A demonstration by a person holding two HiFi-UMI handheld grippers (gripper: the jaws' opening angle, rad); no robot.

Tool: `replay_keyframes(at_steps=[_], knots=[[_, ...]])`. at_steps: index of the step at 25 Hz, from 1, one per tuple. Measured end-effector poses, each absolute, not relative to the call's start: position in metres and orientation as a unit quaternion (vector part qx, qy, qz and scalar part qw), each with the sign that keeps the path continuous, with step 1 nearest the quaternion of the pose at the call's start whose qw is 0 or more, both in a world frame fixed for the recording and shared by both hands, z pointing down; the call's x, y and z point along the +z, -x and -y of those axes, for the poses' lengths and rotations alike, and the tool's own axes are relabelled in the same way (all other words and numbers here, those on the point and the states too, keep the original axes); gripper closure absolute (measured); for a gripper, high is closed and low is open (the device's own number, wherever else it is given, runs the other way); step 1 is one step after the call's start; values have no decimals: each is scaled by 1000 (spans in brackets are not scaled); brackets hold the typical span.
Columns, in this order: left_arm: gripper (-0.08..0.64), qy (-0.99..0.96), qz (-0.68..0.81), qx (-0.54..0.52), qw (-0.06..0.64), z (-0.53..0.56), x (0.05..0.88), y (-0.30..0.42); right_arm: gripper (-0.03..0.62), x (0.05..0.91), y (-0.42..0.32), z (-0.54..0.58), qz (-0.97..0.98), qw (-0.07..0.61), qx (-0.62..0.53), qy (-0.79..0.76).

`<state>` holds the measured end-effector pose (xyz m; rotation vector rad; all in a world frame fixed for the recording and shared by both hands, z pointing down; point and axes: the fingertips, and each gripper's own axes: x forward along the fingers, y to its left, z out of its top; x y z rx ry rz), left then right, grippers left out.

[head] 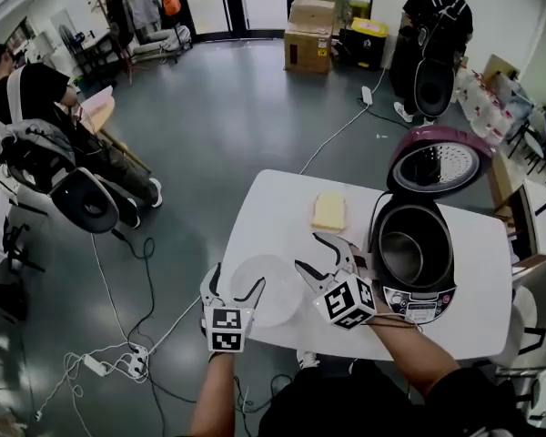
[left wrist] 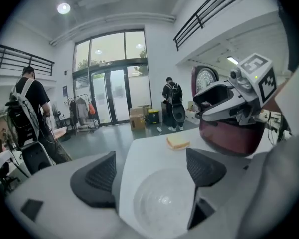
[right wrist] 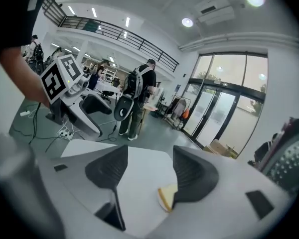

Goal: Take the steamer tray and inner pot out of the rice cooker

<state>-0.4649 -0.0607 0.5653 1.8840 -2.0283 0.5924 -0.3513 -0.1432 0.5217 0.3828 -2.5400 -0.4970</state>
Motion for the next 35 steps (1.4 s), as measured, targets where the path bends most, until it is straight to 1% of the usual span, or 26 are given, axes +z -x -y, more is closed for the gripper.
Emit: replay_keyframes(at_steps=[4, 8, 13, 16, 18, 20, 22, 24, 27, 29, 32, 35], knots=[[130, -690, 688, 171, 143, 75, 534, 419, 321, 487, 291, 146, 942, 232, -145, -195], [146, -729, 660, 138, 121, 99, 506, 362, 319, 462, 227, 155, 950, 184, -65, -244], [146, -779, 603, 112, 131, 128, 491, 293, 312, 445, 164, 170, 947, 145, -14, -285], [152, -795, 584, 106, 129, 139, 482, 254, 308, 443, 123, 177, 940, 142, -1, -310], [163, -802, 574, 101, 130, 146, 477, 231, 304, 445, 99, 181, 938, 149, 9, -314], [163, -809, 564, 95, 136, 155, 474, 210, 281, 447, 80, 186, 938, 159, 16, -309], [163, -815, 554, 90, 147, 163, 475, 192, 281, 450, 63, 193, 936, 168, 18, -309], [163, -818, 543, 86, 167, 170, 480, 179, 281, 455, 46, 202, 934, 175, 34, -311], [163, -816, 527, 89, 218, 179, 496, 163, 281, 467, 19, 218, 930, 170, 99, -310], [161, -811, 514, 83, 266, 180, 510, 156, 281, 477, 0, 229, 924, 162, 160, -308], [161, -802, 488, 42, 343, 184, 521, 152, 281, 494, -20, 244, 905, 150, 270, -293], [201, -795, 444, -9, 414, 192, 529, 145, 281, 513, -35, 255, 879, 134, 371, -268]])
